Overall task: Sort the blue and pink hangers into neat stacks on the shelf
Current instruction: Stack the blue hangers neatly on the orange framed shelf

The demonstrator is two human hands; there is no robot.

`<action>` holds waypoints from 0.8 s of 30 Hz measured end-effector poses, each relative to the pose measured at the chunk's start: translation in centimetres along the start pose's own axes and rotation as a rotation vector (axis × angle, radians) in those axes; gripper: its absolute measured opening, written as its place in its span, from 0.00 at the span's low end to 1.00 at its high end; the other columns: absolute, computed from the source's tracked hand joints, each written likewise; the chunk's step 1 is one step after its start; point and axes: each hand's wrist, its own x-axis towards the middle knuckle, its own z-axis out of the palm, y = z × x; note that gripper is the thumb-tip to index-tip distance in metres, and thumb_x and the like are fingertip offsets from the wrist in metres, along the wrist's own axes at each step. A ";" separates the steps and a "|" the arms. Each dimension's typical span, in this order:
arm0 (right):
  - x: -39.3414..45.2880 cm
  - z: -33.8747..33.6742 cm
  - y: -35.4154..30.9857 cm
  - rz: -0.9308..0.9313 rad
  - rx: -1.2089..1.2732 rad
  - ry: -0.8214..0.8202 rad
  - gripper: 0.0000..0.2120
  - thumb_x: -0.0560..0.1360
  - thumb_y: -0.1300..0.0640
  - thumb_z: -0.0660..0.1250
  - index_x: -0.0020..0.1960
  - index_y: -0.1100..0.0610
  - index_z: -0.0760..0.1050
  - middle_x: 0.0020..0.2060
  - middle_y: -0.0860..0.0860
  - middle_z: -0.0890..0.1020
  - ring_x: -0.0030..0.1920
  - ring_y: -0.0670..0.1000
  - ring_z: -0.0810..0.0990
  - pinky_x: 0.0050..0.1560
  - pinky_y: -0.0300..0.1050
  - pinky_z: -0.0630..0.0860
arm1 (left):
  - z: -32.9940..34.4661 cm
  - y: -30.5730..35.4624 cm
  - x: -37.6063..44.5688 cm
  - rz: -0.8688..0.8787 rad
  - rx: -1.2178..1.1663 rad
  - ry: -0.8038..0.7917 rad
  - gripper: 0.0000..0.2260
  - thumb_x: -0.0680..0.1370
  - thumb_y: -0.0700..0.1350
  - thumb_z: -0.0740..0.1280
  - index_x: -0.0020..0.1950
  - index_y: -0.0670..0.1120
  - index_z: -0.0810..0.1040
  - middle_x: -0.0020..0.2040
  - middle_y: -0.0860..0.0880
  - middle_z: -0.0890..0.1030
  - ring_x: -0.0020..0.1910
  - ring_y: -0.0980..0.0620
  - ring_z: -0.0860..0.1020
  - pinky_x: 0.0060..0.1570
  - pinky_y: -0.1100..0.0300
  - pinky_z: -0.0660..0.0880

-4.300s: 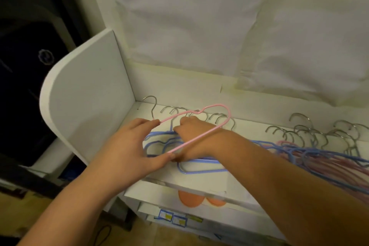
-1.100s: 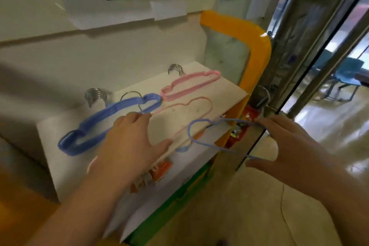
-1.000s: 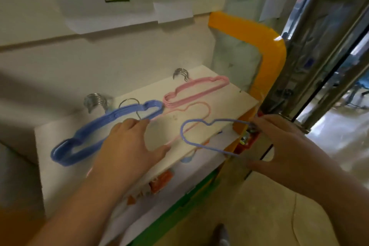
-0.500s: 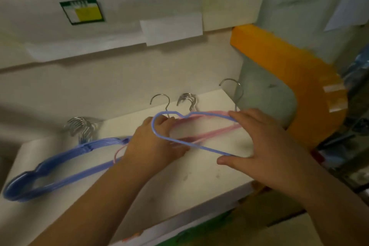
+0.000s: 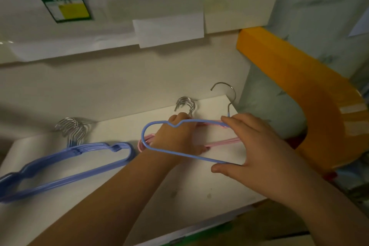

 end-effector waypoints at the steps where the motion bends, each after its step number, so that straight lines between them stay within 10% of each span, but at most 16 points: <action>1: 0.2 0.0 -0.1 -0.010 0.003 -0.008 0.43 0.63 0.30 0.70 0.72 0.43 0.61 0.62 0.36 0.64 0.60 0.37 0.63 0.52 0.28 0.61 | 0.0 0.1 0.0 -0.004 -0.004 0.001 0.30 0.68 0.68 0.68 0.67 0.60 0.70 0.58 0.54 0.72 0.55 0.52 0.74 0.48 0.62 0.67; 12: 1.9 1.0 -1.0 -0.047 0.013 -0.018 0.43 0.63 0.30 0.69 0.73 0.43 0.61 0.60 0.34 0.64 0.59 0.36 0.63 0.54 0.30 0.63 | -1.1 -2.2 -2.4 -0.001 -0.007 0.048 0.34 0.68 0.71 0.65 0.70 0.55 0.68 0.63 0.52 0.73 0.60 0.50 0.73 0.58 0.57 0.73; 16: 3.6 1.6 -3.0 -0.045 0.002 -0.012 0.43 0.62 0.28 0.68 0.71 0.44 0.64 0.58 0.35 0.67 0.57 0.37 0.65 0.51 0.27 0.65 | -3.9 -7.0 -7.6 -0.009 -0.064 0.224 0.22 0.71 0.60 0.64 0.60 0.50 0.77 0.54 0.51 0.78 0.53 0.47 0.77 0.51 0.53 0.76; 24: 9.0 5.8 -10.9 -0.201 -0.045 -0.114 0.44 0.62 0.29 0.69 0.73 0.44 0.61 0.65 0.37 0.66 0.66 0.43 0.67 0.61 0.39 0.67 | -9.5 -17.3 -20.2 -0.540 0.007 0.311 0.21 0.73 0.51 0.70 0.64 0.48 0.77 0.64 0.51 0.77 0.61 0.47 0.75 0.59 0.54 0.72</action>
